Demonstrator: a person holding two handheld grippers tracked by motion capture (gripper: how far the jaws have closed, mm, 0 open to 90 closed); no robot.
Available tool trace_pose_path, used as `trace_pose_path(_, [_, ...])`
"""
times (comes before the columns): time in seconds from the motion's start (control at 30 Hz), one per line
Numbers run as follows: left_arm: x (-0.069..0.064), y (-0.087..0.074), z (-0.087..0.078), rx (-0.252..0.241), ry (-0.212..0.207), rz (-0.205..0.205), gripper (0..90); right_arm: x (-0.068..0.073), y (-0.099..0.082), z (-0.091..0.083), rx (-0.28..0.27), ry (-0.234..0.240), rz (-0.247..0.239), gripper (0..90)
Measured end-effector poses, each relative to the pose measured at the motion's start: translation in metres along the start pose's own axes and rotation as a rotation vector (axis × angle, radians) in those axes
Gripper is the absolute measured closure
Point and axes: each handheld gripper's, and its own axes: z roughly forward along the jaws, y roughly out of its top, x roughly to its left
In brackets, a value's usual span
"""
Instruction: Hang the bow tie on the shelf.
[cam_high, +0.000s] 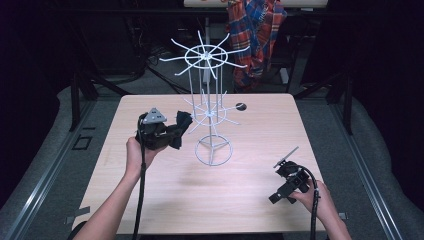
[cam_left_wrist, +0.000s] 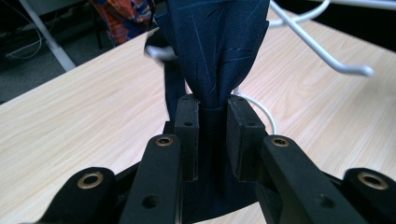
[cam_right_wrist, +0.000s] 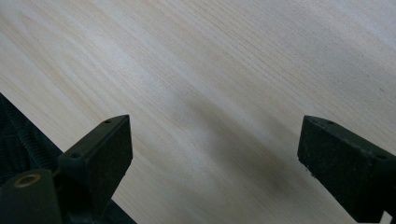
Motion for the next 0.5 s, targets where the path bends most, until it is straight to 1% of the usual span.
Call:
trace_pose_path(0.1, [0.000, -0.004, 0.006, 0.029, -0.005, 0.001, 76.5, 0.000, 0.000, 0.000, 0.001, 0.000, 0.000, 10.0])
trace_pose_path(0.27, [-0.001, -0.005, 0.011, 0.042, -0.012, 0.003, 76.5, 0.000, 0.000, 0.000, 0.003, 0.000, -0.003, 10.1])
trace_pose_path(0.3, [-0.001, -0.006, 0.012, 0.054, -0.015, 0.004, 76.5, 0.000, 0.000, 0.000, 0.001, 0.000, -0.002, 10.1])
trace_pose_path(0.33, [-0.001, -0.006, 0.013, 0.049, -0.011, 0.003, 76.5, 0.000, 0.000, 0.000, 0.000, 0.002, -0.001, 10.0])
trace_pose_path(0.43, [0.000, -0.008, 0.016, 0.064, -0.018, -0.002, 76.5, 0.000, 0.000, 0.000, 0.004, 0.001, -0.004, 10.1])
trace_pose_path(0.47, [0.000, -0.008, 0.016, 0.061, -0.015, -0.002, 76.5, 0.000, 0.000, 0.000, 0.003, 0.000, -0.005, 10.0])
trace_pose_path(0.5, [0.000, -0.009, 0.017, 0.069, -0.023, -0.002, 76.4, 0.000, 0.000, 0.000, 0.003, 0.000, -0.004, 10.1])
